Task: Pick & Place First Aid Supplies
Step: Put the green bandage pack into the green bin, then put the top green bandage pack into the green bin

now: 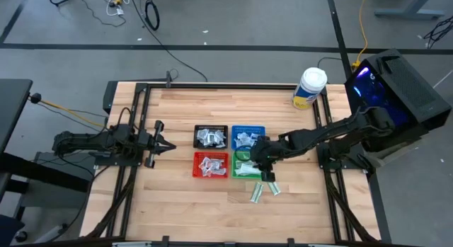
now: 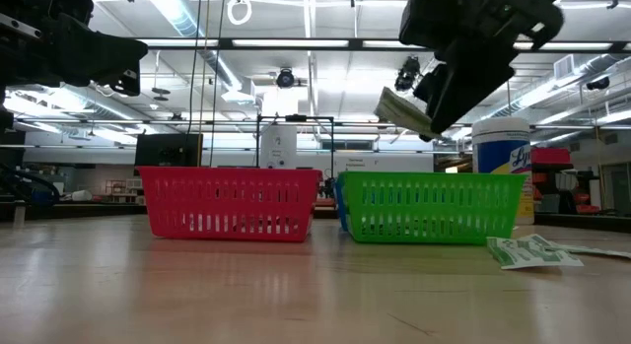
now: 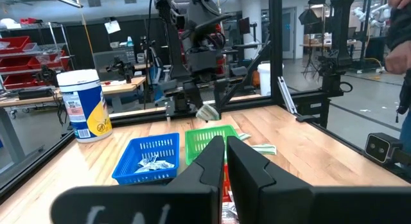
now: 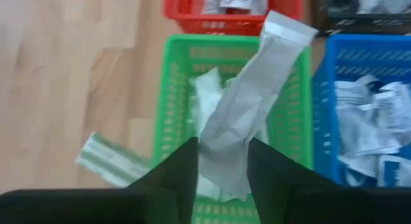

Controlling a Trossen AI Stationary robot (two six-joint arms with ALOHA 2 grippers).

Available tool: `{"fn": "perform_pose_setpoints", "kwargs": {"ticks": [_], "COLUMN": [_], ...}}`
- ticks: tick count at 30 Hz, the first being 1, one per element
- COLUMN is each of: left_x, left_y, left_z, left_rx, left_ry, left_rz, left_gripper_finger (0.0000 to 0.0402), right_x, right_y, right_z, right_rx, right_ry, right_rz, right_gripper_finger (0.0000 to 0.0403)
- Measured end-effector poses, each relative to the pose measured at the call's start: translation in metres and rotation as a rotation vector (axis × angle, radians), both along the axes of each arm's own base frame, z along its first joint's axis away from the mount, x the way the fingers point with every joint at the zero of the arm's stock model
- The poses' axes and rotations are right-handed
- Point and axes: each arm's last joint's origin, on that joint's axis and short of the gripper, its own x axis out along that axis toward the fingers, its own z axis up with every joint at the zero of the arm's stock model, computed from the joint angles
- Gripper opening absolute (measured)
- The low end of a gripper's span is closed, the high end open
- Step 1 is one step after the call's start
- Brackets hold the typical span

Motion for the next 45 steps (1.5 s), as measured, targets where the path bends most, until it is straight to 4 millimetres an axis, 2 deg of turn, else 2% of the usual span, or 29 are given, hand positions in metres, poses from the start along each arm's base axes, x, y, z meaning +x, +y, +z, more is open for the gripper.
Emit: {"fn": "perform_pose_setpoints", "kwargs": {"ticks": [3,10,15,22,28,36,41,45], "left_x": [0.0,0.0,0.0,0.0,0.0,0.0,0.0,0.0], "left_y": [0.0,0.0,0.0,0.0,0.0,0.0,0.0,0.0], "left_z": [0.0,0.0,0.0,0.0,0.0,0.0,0.0,0.0], "left_rx": [0.0,0.0,0.0,0.0,0.0,0.0,0.0,0.0], "left_ry": [0.0,0.0,0.0,0.0,0.0,0.0,0.0,0.0], "left_rz": [0.0,0.0,0.0,0.0,0.0,0.0,0.0,0.0], "left_gripper_finger": [0.0025,0.0025,0.0025,0.0025,0.0025,0.0025,0.0025,0.0025], "right_x": [-0.001,-0.001,-0.001,-0.009,-0.029,-0.051,-0.055,-0.062], "right_y": [0.003,0.002,0.001,-0.012,-0.034,-0.067,-0.08,-0.087], "right_z": [0.0,0.0,0.0,0.012,0.029,0.035,0.029,0.018], "right_rx": [0.005,0.014,0.02,0.004,-0.023,-0.048,-0.142,-0.24], "right_ry": [0.009,0.014,0.014,-0.004,0.024,0.119,0.162,0.21], "right_rz": [0.012,-0.026,-0.052,-0.127,-0.166,-0.4,-0.275,0.063], "right_gripper_finger": [0.0158,0.0258,0.0293,0.029,0.028,0.0279,0.0278,0.0278]}}
